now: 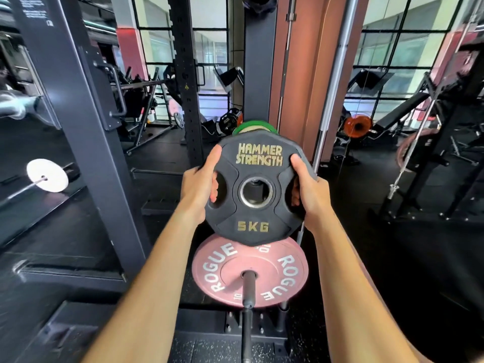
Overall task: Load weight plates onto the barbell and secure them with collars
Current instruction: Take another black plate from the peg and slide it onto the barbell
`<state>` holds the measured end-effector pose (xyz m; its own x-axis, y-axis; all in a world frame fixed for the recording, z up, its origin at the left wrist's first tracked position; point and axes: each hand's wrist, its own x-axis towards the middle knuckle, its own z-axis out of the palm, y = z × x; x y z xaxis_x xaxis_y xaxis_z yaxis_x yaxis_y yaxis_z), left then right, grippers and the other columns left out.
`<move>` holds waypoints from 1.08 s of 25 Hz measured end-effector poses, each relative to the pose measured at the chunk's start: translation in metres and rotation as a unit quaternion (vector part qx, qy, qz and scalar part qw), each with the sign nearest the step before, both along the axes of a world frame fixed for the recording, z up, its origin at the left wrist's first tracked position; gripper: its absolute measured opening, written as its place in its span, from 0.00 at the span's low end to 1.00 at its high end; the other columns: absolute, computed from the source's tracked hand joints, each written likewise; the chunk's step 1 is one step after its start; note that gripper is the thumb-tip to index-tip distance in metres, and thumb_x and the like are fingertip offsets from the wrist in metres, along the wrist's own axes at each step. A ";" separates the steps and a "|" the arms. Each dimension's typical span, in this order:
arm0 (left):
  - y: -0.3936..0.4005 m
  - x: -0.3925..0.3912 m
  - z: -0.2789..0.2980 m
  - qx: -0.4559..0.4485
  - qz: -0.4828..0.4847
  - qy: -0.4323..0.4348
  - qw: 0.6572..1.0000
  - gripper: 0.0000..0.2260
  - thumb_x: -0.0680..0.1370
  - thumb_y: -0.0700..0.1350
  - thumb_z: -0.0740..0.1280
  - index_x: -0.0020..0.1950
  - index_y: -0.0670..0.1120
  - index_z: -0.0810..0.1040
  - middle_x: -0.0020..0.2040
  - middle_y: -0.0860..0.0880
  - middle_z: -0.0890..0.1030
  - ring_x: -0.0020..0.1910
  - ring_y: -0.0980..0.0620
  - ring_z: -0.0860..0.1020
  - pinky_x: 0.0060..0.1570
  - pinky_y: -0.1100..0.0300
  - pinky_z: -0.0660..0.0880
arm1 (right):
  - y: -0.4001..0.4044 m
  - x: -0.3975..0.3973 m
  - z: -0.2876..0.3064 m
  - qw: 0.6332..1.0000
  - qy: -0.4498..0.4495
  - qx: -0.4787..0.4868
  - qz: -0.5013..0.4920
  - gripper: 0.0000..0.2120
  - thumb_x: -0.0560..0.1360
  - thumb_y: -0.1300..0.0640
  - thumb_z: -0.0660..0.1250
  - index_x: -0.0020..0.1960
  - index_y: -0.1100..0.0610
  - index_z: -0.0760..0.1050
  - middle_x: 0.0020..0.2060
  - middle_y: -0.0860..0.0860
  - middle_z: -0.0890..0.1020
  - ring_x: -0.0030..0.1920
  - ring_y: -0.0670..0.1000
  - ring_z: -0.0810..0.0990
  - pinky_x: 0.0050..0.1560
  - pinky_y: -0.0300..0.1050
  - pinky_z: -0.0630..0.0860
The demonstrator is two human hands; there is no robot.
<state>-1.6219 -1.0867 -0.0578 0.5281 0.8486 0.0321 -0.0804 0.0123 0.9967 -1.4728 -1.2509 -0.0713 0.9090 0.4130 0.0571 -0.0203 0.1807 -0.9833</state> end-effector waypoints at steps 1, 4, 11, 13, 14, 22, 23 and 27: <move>-0.010 -0.011 -0.012 -0.014 0.016 0.003 1.000 0.33 0.55 0.79 0.71 0.25 0.50 0.69 0.22 0.49 0.68 0.20 0.52 0.65 0.26 0.59 0.63 | -0.007 -0.008 -0.009 1.000 0.010 -0.003 0.003 0.29 0.50 0.26 0.78 0.30 0.51 0.76 0.25 0.50 0.74 0.22 0.47 0.68 0.24 0.37 0.63; -0.037 -0.044 -0.041 -0.058 0.041 0.021 0.997 0.32 0.58 0.77 0.71 0.29 0.48 0.71 0.22 0.49 0.69 0.20 0.52 0.66 0.27 0.59 0.64 | -0.027 -0.036 -0.037 0.999 0.034 -0.024 0.018 0.36 0.50 0.26 0.79 0.42 0.54 0.80 0.31 0.52 0.78 0.30 0.50 0.74 0.32 0.45 0.69; -0.055 -0.085 -0.013 -0.016 0.040 0.005 0.999 0.35 0.54 0.80 0.71 0.33 0.48 0.69 0.24 0.49 0.67 0.23 0.52 0.64 0.27 0.58 0.63 | -0.043 -0.076 -0.019 0.999 0.021 0.014 0.024 0.28 0.58 0.30 0.78 0.36 0.51 0.71 0.26 0.49 0.70 0.24 0.47 0.66 0.25 0.39 0.61; -0.056 -0.099 -0.001 -0.008 0.043 -0.005 0.999 0.35 0.51 0.80 0.70 0.31 0.50 0.69 0.24 0.49 0.66 0.23 0.52 0.64 0.26 0.58 0.63 | -0.043 -0.088 -0.006 0.999 0.011 0.029 0.032 0.27 0.59 0.32 0.78 0.34 0.52 0.70 0.25 0.50 0.72 0.23 0.47 0.67 0.24 0.37 0.62; -0.056 -0.107 0.004 -0.008 0.046 -0.009 0.999 0.34 0.51 0.80 0.70 0.30 0.50 0.69 0.24 0.49 0.66 0.23 0.52 0.64 0.25 0.59 0.63 | -0.041 -0.095 0.000 0.999 0.006 0.036 0.034 0.27 0.60 0.32 0.78 0.33 0.51 0.70 0.25 0.49 0.72 0.23 0.47 0.67 0.24 0.36 0.63; -0.033 -0.210 0.033 0.021 0.123 -0.037 0.991 0.35 0.50 0.80 0.70 0.31 0.50 0.69 0.24 0.48 0.67 0.22 0.52 0.64 0.22 0.62 0.63 | 0.007 -0.182 0.030 0.993 -0.023 0.070 0.088 0.25 0.60 0.33 0.77 0.28 0.50 0.69 0.23 0.51 0.69 0.22 0.49 0.64 0.23 0.36 0.59; -0.028 -0.229 0.036 0.023 0.136 -0.040 0.990 0.34 0.52 0.80 0.71 0.30 0.51 0.69 0.24 0.48 0.67 0.22 0.52 0.64 0.24 0.61 0.64 | 0.018 -0.197 0.033 0.992 -0.029 0.074 0.098 0.26 0.60 0.33 0.77 0.29 0.51 0.69 0.22 0.51 0.69 0.22 0.49 0.64 0.22 0.36 0.58; -0.005 -0.316 0.044 0.047 0.198 -0.036 0.978 0.30 0.60 0.77 0.69 0.29 0.51 0.67 0.25 0.48 0.66 0.22 0.52 0.64 0.28 0.58 0.64 | 0.065 -0.271 0.044 0.984 -0.045 0.077 0.156 0.26 0.60 0.31 0.77 0.27 0.49 0.68 0.21 0.52 0.68 0.22 0.50 0.63 0.22 0.36 0.59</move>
